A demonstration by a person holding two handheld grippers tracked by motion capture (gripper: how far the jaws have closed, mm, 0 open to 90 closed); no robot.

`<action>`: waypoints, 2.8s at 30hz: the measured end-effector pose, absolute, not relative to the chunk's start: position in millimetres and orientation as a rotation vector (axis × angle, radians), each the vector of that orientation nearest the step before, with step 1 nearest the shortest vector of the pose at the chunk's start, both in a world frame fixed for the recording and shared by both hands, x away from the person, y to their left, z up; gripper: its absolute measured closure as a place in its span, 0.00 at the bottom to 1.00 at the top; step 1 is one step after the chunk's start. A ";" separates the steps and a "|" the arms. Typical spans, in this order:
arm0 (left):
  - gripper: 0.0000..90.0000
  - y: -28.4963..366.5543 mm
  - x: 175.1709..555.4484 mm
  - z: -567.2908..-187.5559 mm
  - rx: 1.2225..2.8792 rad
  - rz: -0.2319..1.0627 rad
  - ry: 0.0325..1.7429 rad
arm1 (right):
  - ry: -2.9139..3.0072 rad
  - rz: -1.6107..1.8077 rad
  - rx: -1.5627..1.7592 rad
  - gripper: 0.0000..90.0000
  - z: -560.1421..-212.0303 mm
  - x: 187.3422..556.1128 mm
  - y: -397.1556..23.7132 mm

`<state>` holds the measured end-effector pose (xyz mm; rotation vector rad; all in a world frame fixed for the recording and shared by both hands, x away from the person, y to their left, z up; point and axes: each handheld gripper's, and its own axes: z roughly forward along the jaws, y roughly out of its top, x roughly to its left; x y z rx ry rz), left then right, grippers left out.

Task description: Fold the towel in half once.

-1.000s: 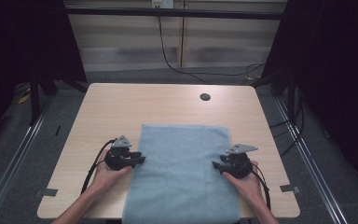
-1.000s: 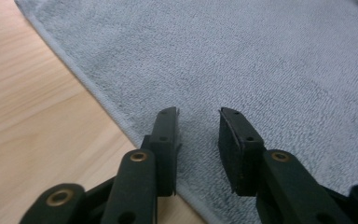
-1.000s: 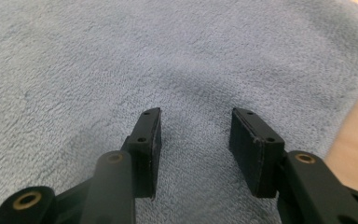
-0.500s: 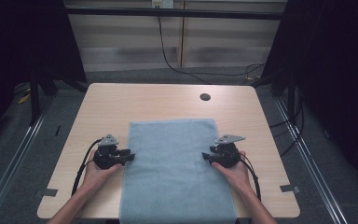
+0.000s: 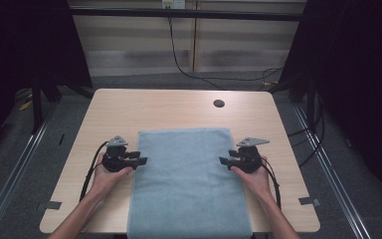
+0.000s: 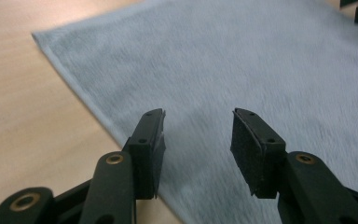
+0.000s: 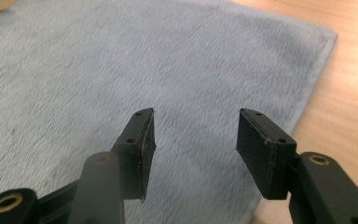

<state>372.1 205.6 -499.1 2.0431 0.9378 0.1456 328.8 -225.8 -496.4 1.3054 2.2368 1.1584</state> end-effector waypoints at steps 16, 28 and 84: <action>0.61 205.2 344.9 -505.8 2.103 0.091 0.836 | 2.379 1.062 1.225 0.56 -503.1 294.7 -216.6; 0.56 217.9 295.7 -500.9 2.135 0.006 0.774 | 2.466 1.091 1.187 0.55 -498.1 242.8 -214.7; 0.93 212.4 369.8 -465.3 1.999 0.105 0.796 | 2.221 1.392 1.235 0.96 -462.1 325.6 -237.7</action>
